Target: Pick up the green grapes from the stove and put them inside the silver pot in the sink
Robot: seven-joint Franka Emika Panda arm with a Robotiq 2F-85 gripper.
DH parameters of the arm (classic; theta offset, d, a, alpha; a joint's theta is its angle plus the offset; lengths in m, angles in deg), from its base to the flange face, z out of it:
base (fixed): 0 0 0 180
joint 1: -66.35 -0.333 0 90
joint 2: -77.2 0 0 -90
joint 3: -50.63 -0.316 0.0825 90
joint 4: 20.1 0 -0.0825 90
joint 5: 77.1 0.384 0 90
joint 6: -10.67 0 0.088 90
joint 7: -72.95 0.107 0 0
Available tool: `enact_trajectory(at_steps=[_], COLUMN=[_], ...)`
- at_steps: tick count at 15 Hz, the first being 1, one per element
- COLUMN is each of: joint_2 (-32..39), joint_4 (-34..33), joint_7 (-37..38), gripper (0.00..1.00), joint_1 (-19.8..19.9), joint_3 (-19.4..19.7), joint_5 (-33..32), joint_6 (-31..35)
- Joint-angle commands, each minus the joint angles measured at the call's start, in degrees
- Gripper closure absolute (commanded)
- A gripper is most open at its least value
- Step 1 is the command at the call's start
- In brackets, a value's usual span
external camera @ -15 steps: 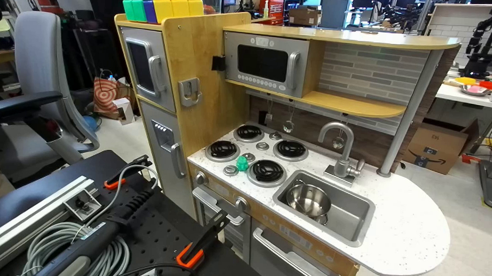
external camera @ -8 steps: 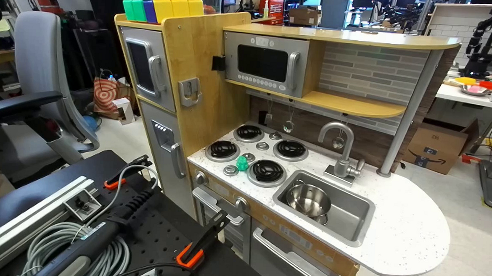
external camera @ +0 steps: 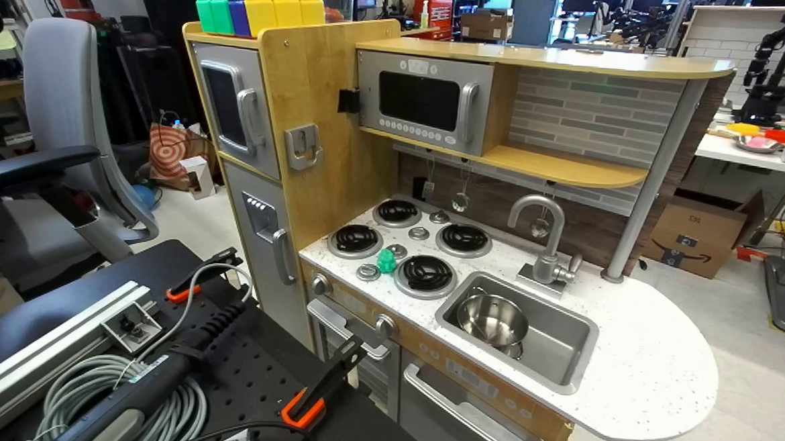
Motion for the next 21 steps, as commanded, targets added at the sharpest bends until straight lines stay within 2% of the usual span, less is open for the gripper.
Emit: enact_trajectory(at_steps=[1, 6, 10, 13, 14, 15, 20, 21], joint_2=[11.62, 25.91, 32.70, 36.82, 37.64, 34.78, 37.08, 36.82], joint_4=[-3.58, -14.25, -22.75, -28.16, -29.40, -24.90, -27.70, -26.36], joint_7=[2.59, -2.10, -9.69, -14.48, -13.65, -11.65, -12.33, -12.65], gripper=[0.00, 0.00, 0.00, 0.00, 0.00, 0.00, 0.00, 0.00], joint_1=[-0.29, 1.63, 4.33, 5.58, 5.07, 5.63, 5.65, 6.07], joint_3=[-2.05, -7.07, -10.75, -11.86, -11.49, -12.19, -12.21, -12.54], joint_5=[-1.09, -4.08, -7.01, -11.61, -14.95, -12.05, -14.44, -13.21], joint_6=[7.16, -5.11, -13.45, -19.17, -21.42, -16.97, -19.29, -15.47])
